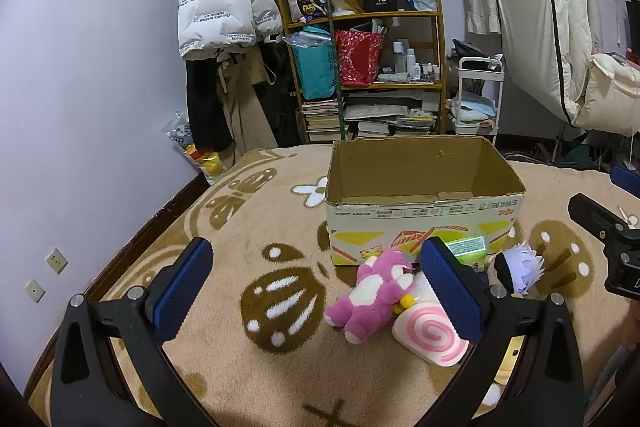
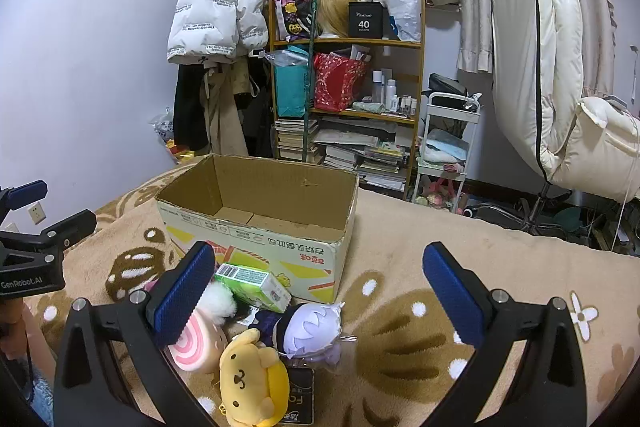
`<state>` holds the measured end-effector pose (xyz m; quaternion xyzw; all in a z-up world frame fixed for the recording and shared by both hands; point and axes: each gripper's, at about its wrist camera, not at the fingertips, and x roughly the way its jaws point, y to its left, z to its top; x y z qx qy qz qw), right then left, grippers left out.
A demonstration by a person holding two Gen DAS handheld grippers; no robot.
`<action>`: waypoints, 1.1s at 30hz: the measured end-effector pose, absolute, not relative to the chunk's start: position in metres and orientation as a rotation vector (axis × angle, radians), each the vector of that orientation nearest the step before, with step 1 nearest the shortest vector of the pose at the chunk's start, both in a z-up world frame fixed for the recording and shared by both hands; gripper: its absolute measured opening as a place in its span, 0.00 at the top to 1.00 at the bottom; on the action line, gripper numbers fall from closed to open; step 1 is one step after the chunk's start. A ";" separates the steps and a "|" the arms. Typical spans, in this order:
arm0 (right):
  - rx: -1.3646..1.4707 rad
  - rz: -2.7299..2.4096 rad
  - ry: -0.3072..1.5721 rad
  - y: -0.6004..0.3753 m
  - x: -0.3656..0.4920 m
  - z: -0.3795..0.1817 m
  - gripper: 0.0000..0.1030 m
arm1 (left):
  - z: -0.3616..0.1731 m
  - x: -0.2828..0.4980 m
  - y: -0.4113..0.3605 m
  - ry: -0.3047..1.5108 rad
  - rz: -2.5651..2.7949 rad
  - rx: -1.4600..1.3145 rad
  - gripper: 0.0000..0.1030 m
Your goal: Organize soft objects
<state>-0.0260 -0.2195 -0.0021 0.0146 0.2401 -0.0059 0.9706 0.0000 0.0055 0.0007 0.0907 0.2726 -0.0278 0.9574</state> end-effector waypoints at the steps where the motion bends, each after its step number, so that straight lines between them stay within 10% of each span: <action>1: 0.029 -0.013 0.485 -0.219 -0.026 -0.002 0.00 | 0.001 0.000 0.005 0.554 -0.056 0.184 0.01; 33: 0.032 -0.002 0.480 -0.215 -0.029 -0.007 0.00 | 0.002 -0.001 0.005 0.545 -0.051 0.174 0.01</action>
